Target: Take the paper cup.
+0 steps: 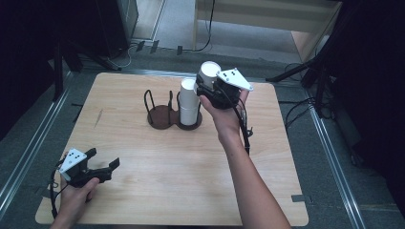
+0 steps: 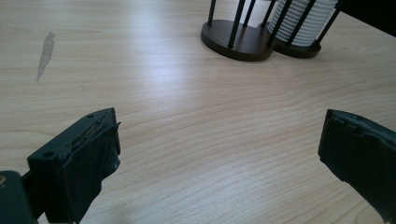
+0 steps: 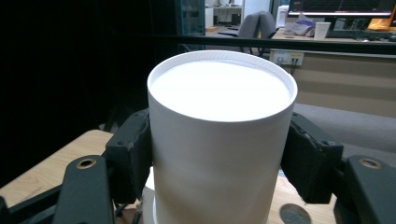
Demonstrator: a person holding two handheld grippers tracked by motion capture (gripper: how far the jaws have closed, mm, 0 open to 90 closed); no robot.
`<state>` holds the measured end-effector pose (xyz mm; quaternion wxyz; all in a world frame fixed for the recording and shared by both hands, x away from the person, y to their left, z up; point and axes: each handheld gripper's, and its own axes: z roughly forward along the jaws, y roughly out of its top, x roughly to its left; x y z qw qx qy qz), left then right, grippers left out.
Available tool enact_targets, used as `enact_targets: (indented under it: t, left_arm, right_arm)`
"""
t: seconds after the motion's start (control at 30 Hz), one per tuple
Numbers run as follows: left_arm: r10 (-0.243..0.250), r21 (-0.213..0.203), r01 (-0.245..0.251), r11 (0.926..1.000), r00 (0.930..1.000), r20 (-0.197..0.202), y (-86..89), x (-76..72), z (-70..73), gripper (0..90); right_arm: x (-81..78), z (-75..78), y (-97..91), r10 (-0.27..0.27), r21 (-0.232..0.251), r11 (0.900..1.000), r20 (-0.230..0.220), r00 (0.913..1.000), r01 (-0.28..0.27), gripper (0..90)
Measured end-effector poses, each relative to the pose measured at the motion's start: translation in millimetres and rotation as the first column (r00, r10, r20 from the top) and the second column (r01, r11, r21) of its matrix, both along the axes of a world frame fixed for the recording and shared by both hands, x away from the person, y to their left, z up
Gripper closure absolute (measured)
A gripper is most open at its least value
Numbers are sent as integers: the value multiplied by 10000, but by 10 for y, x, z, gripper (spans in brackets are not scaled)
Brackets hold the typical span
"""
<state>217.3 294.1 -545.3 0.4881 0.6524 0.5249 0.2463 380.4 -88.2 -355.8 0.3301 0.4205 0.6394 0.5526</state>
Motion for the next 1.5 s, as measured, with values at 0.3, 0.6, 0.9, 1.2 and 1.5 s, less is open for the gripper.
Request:
enact_targets:
  t: [0.3,0.6,0.9,1.2,1.5]
  left_arm:
    - [-412,374,404,9985,9990,199,-33,-30,34,0]
    - [-447,-44,447,9990,9990,73,-79,-15,109,0]
    - [48,-536,-70,9985,9992,-397,-132,11,247,0]
    - [-430,-656,412,9970,9987,-258,-261,12,340,0]
    - [-452,-200,444,9988,9982,-404,-420,53,410,0]
  right_arm:
    - [-167,-87,-196,-129,-200,9997,-66,9999,128,318]
    - [-373,-233,-363,-244,-317,9992,-343,9991,233,317]
    - [-581,-393,-500,-263,-243,9994,-497,9984,251,317]
    - [-760,-522,-631,-290,-18,9996,-681,9973,290,317]
    - [-889,-689,-730,-461,12,9989,-950,9944,464,317]
